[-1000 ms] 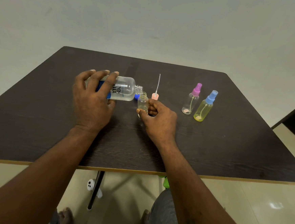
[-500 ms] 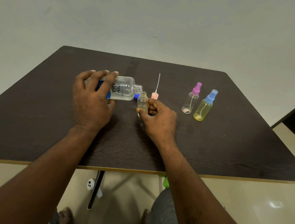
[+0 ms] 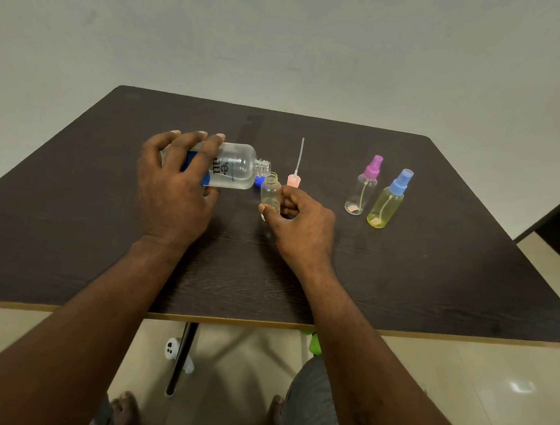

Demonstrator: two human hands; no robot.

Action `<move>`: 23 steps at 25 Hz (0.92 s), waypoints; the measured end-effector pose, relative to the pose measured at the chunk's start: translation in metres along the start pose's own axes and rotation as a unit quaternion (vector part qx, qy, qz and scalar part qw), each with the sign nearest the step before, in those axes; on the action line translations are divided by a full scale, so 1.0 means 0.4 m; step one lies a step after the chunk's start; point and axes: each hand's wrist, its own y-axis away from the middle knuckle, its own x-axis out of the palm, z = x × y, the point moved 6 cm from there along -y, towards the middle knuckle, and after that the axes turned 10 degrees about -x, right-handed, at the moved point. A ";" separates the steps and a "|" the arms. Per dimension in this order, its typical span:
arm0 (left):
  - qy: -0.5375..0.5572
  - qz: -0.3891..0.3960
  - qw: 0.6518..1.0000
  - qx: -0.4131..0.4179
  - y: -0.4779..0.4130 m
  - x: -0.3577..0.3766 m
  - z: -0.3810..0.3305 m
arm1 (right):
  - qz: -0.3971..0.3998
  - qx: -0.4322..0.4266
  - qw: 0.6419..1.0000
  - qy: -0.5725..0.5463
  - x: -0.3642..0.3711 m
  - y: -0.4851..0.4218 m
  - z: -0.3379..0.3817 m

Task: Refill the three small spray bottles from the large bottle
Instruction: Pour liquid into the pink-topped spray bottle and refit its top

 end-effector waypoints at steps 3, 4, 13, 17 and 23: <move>-0.003 0.000 1.000 0.001 0.000 -0.001 0.001 | -0.001 -0.001 1.000 0.001 0.000 -0.001 0.000; -0.004 0.000 1.000 0.002 -0.001 -0.001 0.001 | -0.001 -0.001 1.000 0.000 0.000 -0.001 0.000; -0.005 -0.014 1.000 0.006 -0.001 -0.005 -0.003 | 0.001 -0.004 1.000 0.002 -0.001 -0.001 0.004; -0.006 -0.012 1.000 0.008 -0.001 -0.002 -0.003 | 0.001 -0.004 1.000 0.001 0.000 -0.002 0.003; -0.009 -0.020 1.000 0.008 -0.002 -0.002 -0.002 | 0.005 -0.001 1.000 -0.001 0.000 -0.001 -0.002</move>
